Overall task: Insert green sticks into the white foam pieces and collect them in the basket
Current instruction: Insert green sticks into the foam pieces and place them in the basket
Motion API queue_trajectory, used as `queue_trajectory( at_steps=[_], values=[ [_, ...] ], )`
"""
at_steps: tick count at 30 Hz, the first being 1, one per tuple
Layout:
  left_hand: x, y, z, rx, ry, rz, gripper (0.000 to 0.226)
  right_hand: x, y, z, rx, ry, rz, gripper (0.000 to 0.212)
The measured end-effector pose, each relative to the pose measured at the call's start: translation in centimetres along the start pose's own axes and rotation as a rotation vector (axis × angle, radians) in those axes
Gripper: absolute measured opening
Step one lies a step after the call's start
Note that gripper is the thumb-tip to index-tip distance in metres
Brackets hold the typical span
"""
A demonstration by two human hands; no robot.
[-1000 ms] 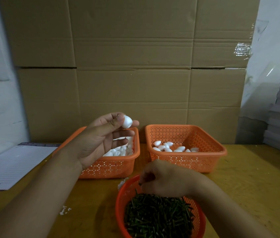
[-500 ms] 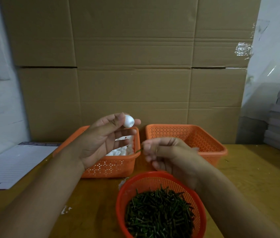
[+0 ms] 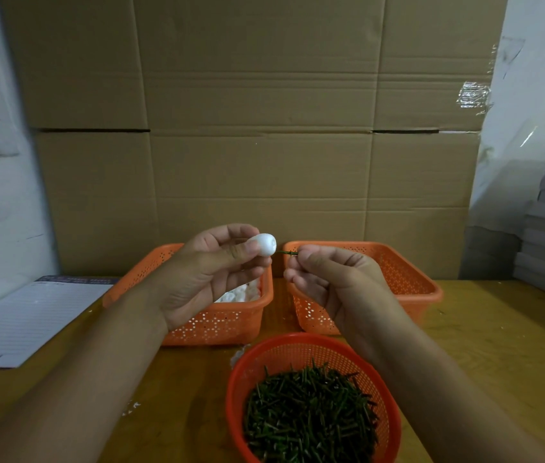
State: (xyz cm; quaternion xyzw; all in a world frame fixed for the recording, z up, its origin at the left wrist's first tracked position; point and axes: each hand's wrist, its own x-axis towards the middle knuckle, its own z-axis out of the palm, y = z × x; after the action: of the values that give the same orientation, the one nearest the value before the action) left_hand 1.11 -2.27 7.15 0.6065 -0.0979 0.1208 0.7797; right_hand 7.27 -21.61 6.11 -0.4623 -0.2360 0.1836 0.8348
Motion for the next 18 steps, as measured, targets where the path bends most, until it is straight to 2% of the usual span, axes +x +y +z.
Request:
queue_trajectory(
  at_steps=[9,18],
  values=[
    [-0.05,-0.2,0.29,0.029,-0.002,0.003,0.028,-0.24,0.08,0.21,-0.205,0.061,-0.125,0.009],
    [-0.18,-0.24,0.69,0.089,-0.021,0.004,0.025,-0.58,0.27,0.43,-0.344,0.068,-0.171,0.009]
  ],
)
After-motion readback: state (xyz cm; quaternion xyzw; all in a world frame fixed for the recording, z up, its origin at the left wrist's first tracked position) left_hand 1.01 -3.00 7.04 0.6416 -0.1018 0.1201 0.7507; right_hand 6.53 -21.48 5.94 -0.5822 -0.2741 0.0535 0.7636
